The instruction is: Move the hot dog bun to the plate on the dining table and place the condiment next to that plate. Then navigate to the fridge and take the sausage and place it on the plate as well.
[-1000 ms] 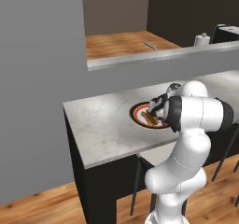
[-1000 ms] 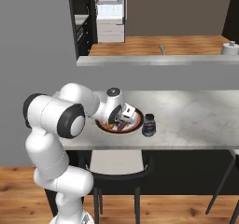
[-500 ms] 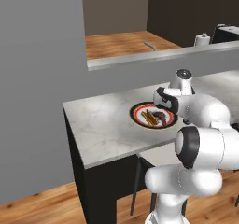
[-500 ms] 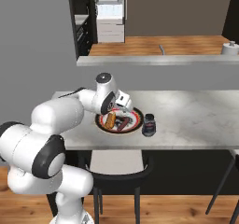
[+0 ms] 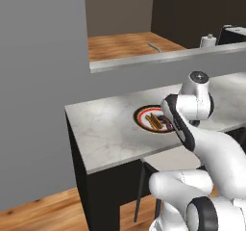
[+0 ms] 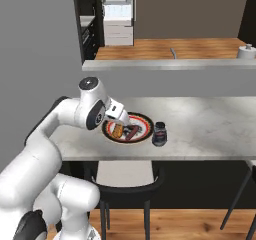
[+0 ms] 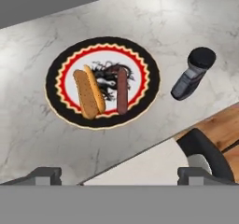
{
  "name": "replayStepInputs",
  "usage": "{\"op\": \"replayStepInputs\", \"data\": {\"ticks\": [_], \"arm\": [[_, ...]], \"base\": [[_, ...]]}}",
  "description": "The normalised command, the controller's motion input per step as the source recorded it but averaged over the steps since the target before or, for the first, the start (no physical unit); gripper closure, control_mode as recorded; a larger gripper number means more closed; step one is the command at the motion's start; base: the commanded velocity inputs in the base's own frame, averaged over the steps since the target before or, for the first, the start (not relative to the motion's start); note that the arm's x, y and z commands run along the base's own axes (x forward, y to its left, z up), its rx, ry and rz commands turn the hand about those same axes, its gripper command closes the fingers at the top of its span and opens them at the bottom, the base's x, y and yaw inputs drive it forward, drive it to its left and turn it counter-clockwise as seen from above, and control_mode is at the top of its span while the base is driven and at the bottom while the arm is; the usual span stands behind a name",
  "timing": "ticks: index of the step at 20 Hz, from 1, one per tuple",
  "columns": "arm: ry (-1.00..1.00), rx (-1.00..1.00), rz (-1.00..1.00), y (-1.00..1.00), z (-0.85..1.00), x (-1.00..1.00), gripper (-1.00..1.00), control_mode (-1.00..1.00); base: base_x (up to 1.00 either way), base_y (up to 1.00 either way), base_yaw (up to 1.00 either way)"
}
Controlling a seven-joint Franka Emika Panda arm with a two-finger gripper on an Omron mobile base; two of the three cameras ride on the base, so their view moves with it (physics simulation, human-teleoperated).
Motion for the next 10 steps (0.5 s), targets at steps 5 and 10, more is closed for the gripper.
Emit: {"op": "replayStepInputs", "data": {"ticks": [5,10], "arm": [[0.00,0.00,0.00,0.33,0.24,-1.00,-1.00,-1.00],[0.03,0.00,0.02,0.61,0.28,-0.78,-1.00,-1.00]], "base": [[0.00,0.00,0.00],[0.00,0.00,0.00]]}}
